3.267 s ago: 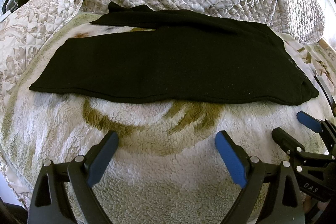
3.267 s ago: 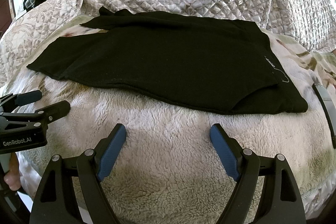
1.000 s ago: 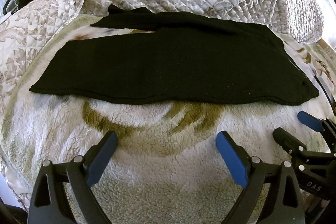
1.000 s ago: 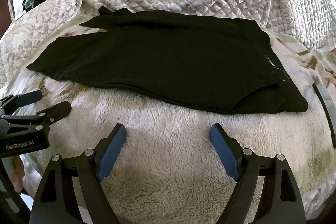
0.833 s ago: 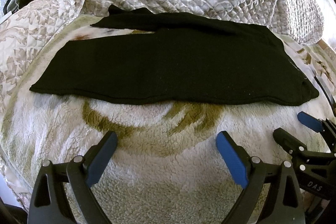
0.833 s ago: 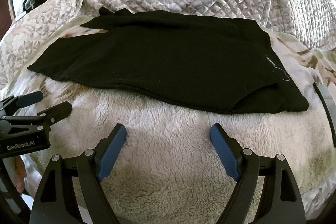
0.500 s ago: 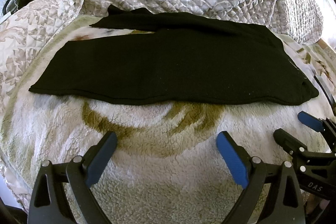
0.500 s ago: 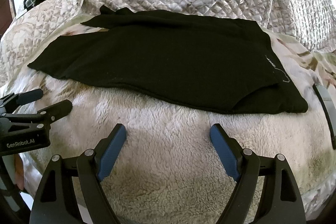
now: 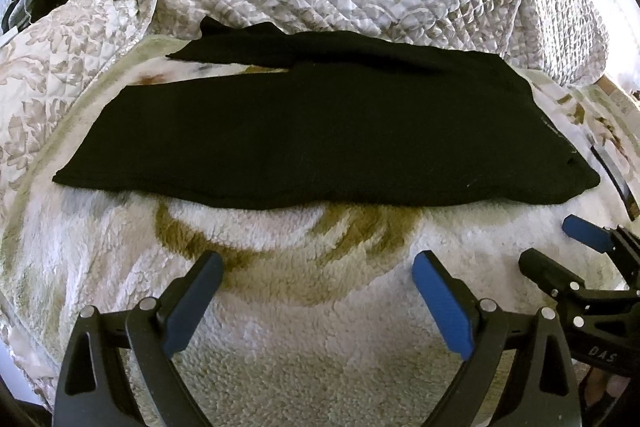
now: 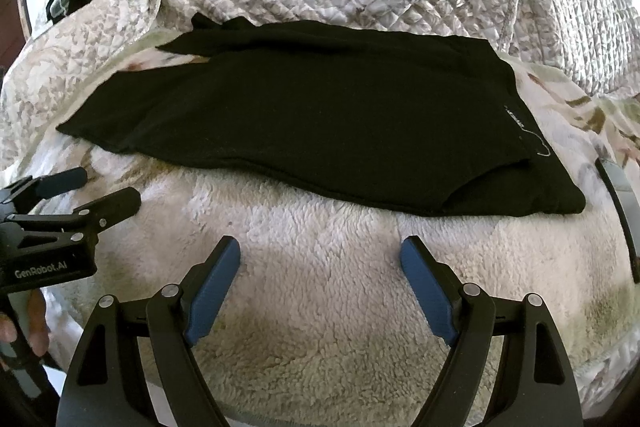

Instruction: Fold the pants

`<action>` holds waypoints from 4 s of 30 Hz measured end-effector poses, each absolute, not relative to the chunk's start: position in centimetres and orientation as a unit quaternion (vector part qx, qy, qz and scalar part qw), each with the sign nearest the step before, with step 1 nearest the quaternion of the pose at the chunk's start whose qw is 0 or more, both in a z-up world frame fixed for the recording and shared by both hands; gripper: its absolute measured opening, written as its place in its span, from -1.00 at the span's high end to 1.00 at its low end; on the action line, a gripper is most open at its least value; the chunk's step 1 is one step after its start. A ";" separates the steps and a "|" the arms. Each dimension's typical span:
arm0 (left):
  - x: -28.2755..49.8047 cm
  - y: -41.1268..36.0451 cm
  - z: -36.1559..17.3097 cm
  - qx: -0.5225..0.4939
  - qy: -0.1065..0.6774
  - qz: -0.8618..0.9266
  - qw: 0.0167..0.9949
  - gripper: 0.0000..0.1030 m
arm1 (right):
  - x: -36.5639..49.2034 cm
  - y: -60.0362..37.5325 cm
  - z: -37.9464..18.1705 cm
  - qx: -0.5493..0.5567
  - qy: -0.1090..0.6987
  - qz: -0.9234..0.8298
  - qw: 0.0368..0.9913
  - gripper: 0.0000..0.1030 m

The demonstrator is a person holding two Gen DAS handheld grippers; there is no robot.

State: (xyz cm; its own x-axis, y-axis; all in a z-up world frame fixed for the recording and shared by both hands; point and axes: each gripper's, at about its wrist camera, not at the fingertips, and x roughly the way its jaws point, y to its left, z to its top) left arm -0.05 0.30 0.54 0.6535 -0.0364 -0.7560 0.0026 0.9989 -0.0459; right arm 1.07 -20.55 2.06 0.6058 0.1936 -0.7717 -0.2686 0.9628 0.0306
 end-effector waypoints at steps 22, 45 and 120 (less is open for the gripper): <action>1.8 13.0 0.3 -0.254 0.366 0.050 0.894 -0.36 | 5.6 -31.7 1.7 0.248 0.426 0.080 0.866 -0.15; 4.3 15.7 1.2 -0.285 0.355 0.090 0.886 0.93 | 8.0 -38.6 1.0 0.358 0.372 0.022 0.856 0.93; 0.7 11.8 4.5 -0.094 0.408 0.111 0.901 0.04 | 5.8 -28.7 6.6 0.061 0.467 0.059 0.880 0.04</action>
State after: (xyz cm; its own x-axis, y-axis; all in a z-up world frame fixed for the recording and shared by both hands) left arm 0.71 11.83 4.53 0.6421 0.1239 -0.7565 -0.2767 0.9578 -0.0780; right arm 5.77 -28.66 6.59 0.5576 0.1606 -0.8144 -0.0458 0.9856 0.1629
